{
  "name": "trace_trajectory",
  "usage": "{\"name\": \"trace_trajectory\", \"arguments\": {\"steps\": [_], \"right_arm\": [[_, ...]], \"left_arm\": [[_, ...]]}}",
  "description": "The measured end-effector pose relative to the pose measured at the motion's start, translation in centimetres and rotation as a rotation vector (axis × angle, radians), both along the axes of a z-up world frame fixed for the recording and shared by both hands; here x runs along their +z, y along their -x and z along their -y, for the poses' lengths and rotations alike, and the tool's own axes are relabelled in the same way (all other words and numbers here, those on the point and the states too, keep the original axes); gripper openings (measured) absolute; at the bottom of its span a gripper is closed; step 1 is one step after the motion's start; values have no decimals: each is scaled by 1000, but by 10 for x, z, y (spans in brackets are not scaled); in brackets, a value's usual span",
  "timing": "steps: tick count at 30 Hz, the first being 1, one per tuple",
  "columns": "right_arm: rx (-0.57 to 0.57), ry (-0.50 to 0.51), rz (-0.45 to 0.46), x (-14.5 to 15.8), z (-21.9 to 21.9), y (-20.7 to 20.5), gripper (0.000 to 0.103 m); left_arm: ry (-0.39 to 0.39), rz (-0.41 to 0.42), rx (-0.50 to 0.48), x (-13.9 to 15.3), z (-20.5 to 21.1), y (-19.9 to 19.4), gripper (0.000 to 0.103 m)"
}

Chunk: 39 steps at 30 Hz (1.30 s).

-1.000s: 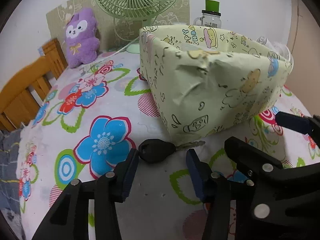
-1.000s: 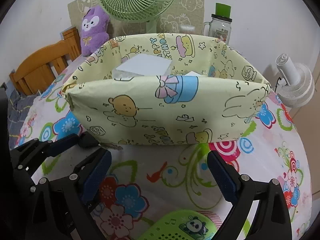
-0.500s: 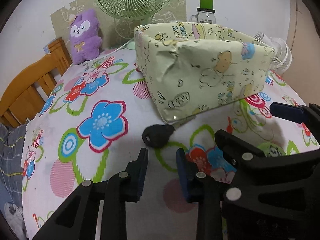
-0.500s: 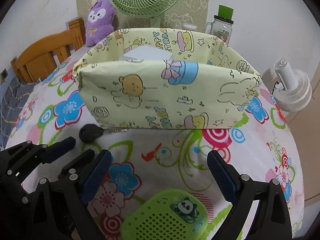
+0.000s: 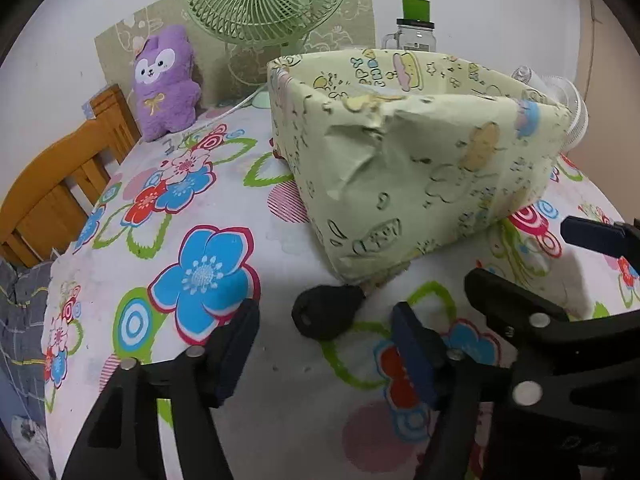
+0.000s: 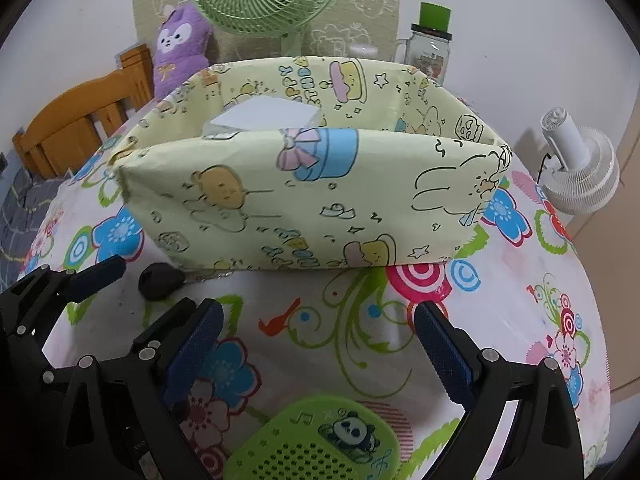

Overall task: Organize rigid objects
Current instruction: 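Close the left gripper on the black car key head and lift it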

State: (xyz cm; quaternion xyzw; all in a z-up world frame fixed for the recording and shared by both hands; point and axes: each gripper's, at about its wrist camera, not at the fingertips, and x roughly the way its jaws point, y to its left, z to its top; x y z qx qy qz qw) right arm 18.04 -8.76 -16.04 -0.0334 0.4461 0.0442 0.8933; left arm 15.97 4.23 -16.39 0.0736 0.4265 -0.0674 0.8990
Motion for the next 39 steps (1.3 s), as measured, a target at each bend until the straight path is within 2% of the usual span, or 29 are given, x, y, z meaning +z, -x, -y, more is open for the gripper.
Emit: {"name": "trace_trajectory", "arguments": {"steps": [5,7,8,9,11,14,39], "right_arm": [[-19,-13,-12,-1,4,-6,98],[-24,-17,-15,-1,6,-7,98],[-24,-21,-16,-1,7,-7,98],[-27,-22,-17,-1,8,-6,98],[-27,-15,-20,0,9,-5,98],[-27,5,-16,1,10,-2,98],[52,27,-41,-2,14,55,98]], "left_arm": [[15,-8,-15,-1,1,-8,74],[25,-7,-38,0,4,-7,63],[32,-8,-52,0,7,-6,54],[25,-7,-61,0,10,-5,46],[0,-6,-85,2,19,-3,36],[-41,6,-78,3,26,1,35],[-49,11,28,3,24,73,35]]}}
